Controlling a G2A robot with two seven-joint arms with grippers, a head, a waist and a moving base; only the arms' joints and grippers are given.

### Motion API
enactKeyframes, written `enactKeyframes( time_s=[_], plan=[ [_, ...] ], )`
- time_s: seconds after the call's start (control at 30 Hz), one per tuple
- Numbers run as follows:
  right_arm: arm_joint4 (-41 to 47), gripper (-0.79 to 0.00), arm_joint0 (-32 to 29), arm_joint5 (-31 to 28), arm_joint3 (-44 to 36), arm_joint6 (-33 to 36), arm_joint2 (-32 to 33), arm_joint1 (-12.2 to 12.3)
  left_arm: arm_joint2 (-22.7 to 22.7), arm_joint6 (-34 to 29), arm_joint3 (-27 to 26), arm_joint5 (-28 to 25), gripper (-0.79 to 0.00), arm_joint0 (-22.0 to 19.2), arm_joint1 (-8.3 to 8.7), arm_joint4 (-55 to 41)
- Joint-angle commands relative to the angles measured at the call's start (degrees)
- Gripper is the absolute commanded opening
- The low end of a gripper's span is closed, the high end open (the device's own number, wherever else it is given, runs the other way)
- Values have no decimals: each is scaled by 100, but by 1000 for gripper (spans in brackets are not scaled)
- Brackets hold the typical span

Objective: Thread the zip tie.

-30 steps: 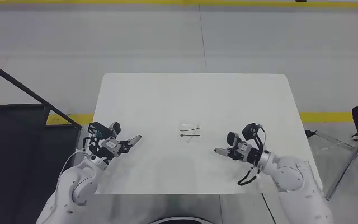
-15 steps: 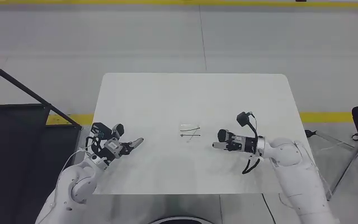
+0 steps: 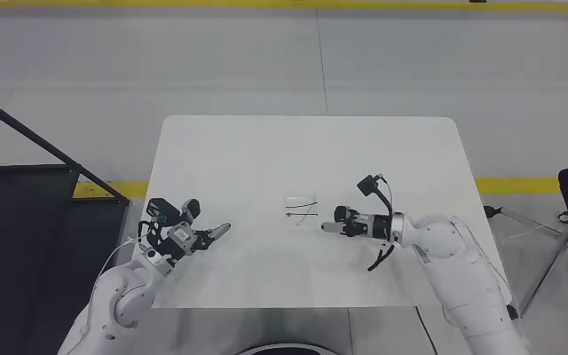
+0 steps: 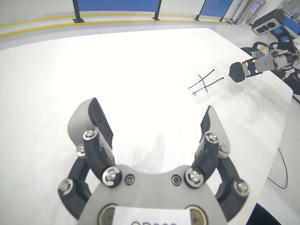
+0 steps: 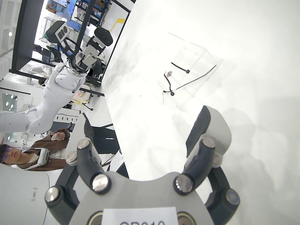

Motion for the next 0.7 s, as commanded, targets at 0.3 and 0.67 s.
enactKeyframes(
  time_s=[0.3,0.67],
  plan=[
    [-189,-277,329,709,265,-233,-438,-83,0,-1,1,2,0,-2,0,-1],
    [-81,-422,525,851,573,-277,-538,-98,0,-1,1,2,0,-2,0,-1]
  ],
)
